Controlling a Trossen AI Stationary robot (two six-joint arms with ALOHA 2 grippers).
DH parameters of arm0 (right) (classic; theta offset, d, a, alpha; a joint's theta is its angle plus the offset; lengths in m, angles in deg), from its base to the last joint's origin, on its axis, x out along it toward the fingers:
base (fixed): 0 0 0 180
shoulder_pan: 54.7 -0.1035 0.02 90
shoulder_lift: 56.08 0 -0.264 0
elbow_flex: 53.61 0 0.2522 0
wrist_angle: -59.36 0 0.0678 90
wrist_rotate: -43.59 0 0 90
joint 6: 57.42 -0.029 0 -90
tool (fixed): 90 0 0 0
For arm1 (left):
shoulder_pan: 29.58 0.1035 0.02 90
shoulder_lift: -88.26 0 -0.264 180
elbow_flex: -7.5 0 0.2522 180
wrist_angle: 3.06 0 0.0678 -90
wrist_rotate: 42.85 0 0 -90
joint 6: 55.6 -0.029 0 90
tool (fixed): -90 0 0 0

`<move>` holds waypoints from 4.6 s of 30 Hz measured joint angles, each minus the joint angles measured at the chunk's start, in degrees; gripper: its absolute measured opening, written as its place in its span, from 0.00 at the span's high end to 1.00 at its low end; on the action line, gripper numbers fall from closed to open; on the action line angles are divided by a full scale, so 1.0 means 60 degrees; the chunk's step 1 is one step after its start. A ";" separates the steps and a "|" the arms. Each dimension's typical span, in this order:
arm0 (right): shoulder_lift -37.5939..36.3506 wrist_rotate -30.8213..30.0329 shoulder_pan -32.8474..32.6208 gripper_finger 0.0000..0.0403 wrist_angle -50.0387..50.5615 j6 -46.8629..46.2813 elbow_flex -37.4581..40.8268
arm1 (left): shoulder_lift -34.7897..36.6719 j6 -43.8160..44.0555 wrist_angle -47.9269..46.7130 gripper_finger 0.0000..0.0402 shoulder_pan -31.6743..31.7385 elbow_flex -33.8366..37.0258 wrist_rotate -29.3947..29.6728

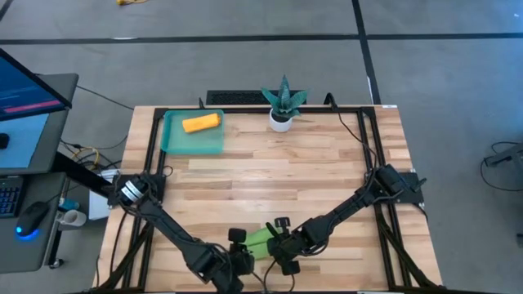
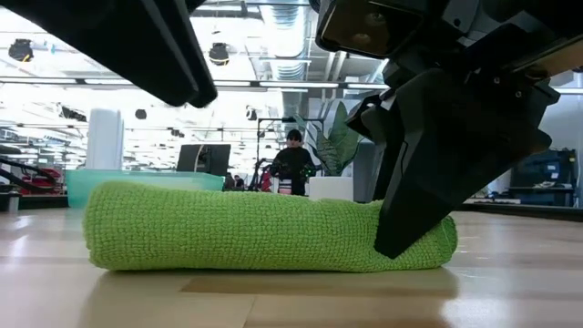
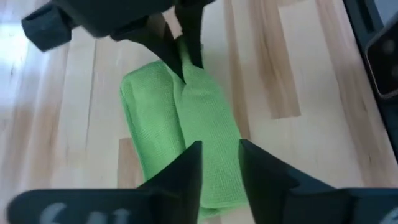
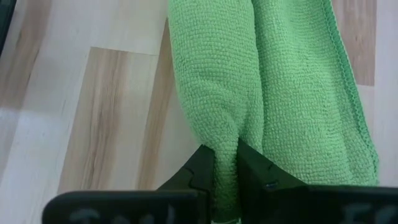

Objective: Roll microfiber towels into tight, uniform cylinder then place into a basket
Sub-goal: Roll the light green microfiber cloth

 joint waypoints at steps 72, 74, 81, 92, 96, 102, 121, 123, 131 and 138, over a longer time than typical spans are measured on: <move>0.0084 0.8539 0.2417 0.86 -0.0940 -0.5469 0.0533 | 0.0036 0.4305 0.3358 0.91 0.1599 0.2335 -0.6840; 0.0080 0.8507 0.2426 0.86 -0.0962 -0.5790 0.0647 | 0.0084 0.4134 0.3296 0.91 0.1599 0.2338 -0.6600; 0.0069 0.8409 0.2428 0.86 -0.1339 -0.5763 0.0688 | 0.0255 0.3513 0.3100 0.90 0.1581 0.2360 -0.6138; 0.0076 0.8349 0.2539 0.86 -0.1416 -0.5748 0.0699 | 0.0271 0.3251 0.3009 0.74 0.1563 0.2353 -0.5949; 0.0076 0.8346 0.2539 0.86 -0.1424 -0.5748 0.0699 | 0.0284 0.3248 0.2674 0.65 0.1562 0.2345 -0.5946; 0.0080 0.8342 0.2543 0.86 -0.1444 -0.5748 0.0699 | 0.0335 0.3220 0.2534 0.58 0.1534 0.2335 -0.6122; 0.0087 0.8389 0.2605 0.86 -0.1501 -0.5730 0.0696 | 0.0878 0.1046 0.4306 0.67 0.0113 0.2356 -0.2560; 0.0087 0.8386 0.2605 0.86 -0.1504 -0.5727 0.0696 | 0.0840 0.0593 0.4645 0.67 0.0136 0.2353 -0.2416; 0.0091 0.8419 0.2623 0.86 -0.1629 -0.5712 0.0696 | 0.0502 0.0668 0.4048 0.67 0.0630 0.2451 -0.2491; 0.0095 0.8422 0.2623 0.86 -0.1683 -0.5719 0.0696 | 0.0488 0.1785 0.3296 0.67 0.0628 0.2437 -0.1986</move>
